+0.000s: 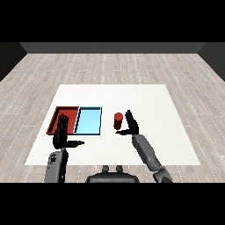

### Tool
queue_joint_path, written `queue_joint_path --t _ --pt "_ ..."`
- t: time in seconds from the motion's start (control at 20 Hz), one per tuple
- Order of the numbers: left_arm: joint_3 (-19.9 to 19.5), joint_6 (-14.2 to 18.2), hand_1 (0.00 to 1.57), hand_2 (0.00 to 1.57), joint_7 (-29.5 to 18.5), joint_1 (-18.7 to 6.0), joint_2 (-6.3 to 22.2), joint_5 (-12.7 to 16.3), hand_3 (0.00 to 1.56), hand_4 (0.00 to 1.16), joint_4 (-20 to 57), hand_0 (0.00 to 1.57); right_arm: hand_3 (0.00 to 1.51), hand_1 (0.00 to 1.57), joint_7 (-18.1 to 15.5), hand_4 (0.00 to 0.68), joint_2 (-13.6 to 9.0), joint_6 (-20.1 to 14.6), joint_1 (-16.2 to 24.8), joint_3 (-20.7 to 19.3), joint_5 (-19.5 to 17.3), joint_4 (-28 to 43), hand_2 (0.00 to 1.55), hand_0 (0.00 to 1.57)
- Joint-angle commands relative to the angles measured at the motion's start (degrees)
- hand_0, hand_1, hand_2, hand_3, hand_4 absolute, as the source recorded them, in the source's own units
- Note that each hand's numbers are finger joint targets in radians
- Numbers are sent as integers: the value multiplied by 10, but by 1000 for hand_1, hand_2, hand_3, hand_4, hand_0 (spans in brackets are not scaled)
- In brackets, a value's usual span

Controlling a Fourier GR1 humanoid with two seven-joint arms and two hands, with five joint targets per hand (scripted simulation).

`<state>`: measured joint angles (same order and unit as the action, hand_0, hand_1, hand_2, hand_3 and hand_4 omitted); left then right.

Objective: Pick the red can and put it in the red box

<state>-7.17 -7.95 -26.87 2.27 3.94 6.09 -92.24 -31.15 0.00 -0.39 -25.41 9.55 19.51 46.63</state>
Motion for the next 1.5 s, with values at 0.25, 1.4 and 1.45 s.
queue_joint_path --t 0.25,1.4,1.45 --pt "-32 -30 0 0 -11 -20 27 30 0 0 34 0 0 0 -35 0 0 -54 -91 78 95 -101 0 0" --pt "2 2 0 0 0 32 -6 0 0 0 -35 0 0 0 -52 0 0 -16 -212 122 193 -263 0 0" --pt "0 5 0 0 -19 -6 -6 -6 0 0 3 0 0 0 -38 0 0 -65 -206 177 240 -235 0 0"
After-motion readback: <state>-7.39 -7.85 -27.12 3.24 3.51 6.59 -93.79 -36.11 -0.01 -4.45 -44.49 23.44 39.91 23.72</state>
